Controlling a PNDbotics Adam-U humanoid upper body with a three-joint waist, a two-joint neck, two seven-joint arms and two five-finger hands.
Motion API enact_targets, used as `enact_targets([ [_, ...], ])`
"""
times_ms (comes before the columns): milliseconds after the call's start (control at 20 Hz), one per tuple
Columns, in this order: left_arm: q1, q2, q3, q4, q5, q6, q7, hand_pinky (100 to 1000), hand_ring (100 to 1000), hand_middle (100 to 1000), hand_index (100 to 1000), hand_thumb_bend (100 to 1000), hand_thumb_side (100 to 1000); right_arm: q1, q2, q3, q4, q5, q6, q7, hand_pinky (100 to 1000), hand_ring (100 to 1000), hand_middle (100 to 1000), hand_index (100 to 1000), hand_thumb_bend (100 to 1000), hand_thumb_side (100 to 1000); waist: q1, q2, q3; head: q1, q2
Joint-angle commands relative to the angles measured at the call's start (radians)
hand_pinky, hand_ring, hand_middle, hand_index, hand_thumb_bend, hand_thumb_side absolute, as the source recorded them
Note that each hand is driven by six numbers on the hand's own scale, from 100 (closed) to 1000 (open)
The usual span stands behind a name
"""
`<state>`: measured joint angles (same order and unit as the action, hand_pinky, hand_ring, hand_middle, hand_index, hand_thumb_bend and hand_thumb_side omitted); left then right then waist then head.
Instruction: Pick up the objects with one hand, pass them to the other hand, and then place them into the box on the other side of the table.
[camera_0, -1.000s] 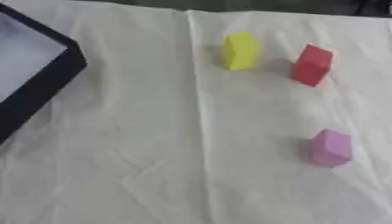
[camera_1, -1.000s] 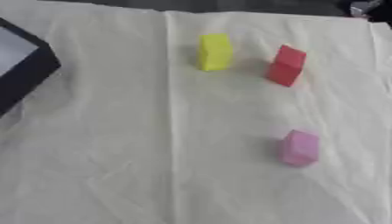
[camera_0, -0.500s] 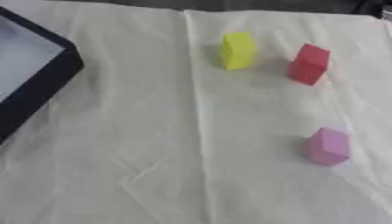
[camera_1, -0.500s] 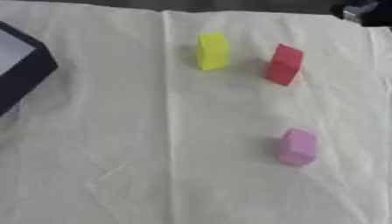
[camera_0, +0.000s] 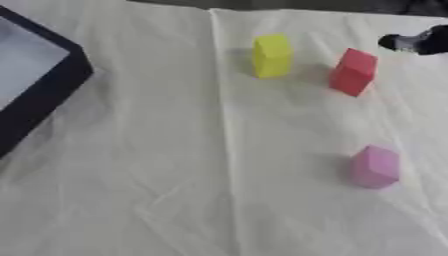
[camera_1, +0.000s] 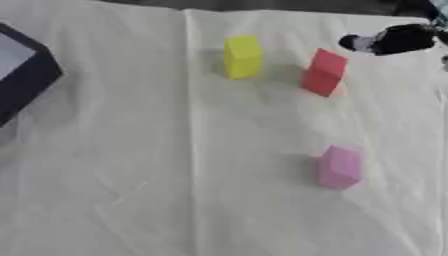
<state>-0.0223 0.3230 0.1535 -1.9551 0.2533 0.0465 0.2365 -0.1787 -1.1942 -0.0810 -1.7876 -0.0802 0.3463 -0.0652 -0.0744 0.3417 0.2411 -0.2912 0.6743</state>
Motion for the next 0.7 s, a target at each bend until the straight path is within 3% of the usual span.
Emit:
enact_targets([
  [50,-0.008,0.013,-0.001,-0.016,-0.001,0.000,-0.006,864,715,820,752,848,387,-0.020,-0.053,0.003,0.013,0.053,-0.002,0.050,894,923,770,874,660,256,0.002,-0.013,0.002,-0.007,-0.015],
  [600,-0.012,0.016,-0.005,-0.016,-0.003,0.003,-0.014,865,717,821,752,847,387,-0.083,-0.047,0.004,0.100,0.191,0.000,0.226,901,927,816,902,657,256,-0.008,-0.002,0.017,-0.020,-0.026],
  [700,-0.012,0.016,-0.005,-0.017,-0.005,0.003,-0.015,865,717,821,752,847,387,-0.099,-0.045,-0.007,0.117,0.219,-0.003,0.295,902,928,823,903,658,253,-0.010,0.001,0.019,-0.022,-0.028],
])
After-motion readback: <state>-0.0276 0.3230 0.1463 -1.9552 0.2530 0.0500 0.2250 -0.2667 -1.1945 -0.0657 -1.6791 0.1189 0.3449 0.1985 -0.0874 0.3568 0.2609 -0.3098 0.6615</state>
